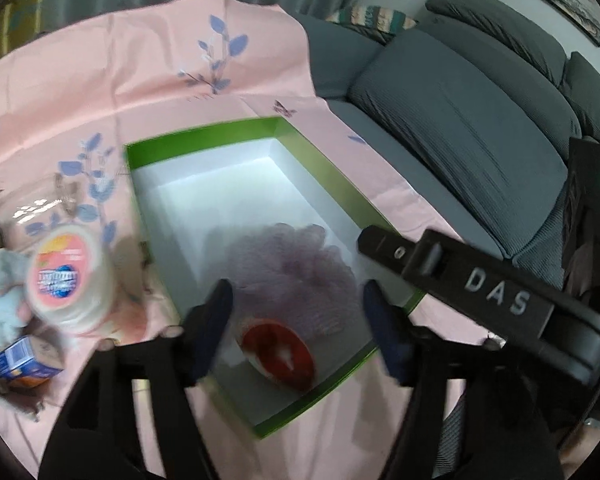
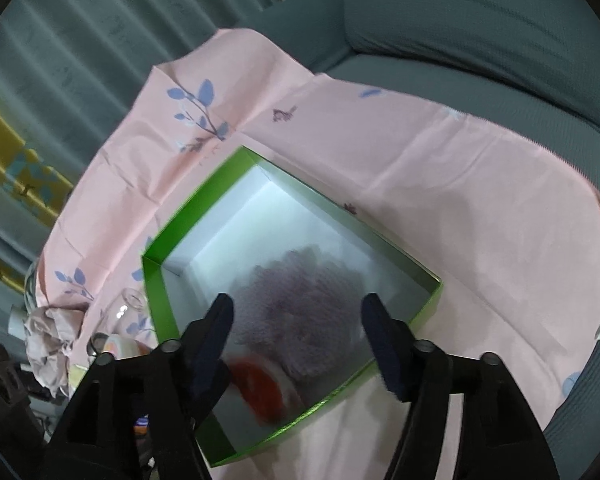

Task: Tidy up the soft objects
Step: 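Lower the sock into the green box and open the right gripper, then move the right tool back to the cream-and-yellow fuzzy hat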

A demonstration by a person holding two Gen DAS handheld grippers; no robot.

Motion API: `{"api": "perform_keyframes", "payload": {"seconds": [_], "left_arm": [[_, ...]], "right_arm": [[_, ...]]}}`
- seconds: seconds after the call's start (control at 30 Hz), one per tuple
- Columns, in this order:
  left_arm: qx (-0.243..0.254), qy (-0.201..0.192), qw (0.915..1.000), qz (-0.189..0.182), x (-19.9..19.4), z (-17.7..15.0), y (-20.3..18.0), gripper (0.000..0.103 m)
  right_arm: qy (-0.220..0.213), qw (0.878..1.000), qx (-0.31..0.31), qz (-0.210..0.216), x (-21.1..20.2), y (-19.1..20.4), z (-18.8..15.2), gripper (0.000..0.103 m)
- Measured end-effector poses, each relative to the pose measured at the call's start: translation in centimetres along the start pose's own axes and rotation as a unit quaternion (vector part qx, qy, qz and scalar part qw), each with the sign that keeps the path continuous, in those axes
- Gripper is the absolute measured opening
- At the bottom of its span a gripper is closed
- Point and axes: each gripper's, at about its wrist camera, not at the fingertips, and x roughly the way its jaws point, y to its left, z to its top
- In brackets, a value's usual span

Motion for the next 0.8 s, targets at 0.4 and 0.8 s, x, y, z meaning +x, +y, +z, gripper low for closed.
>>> {"api": "perform_keyframes", "payload": {"seconds": [0.4, 0.8], "left_arm": [[-0.041, -0.066, 0.9963, 0.034, -8.5, -2.1, 3.7, 0.093], [-0.088, -0.134, 0.9788, 0.128, -17.1, -5.7, 9.4, 0.102]], "right_arm": [[-0.033, 0.994, -0.093, 0.039, -2.5, 5.6, -1.3, 0.094], [-0.043, 0.972, -0.196, 0.119, -4.9, 12.3, -4.5, 0.099]]}}
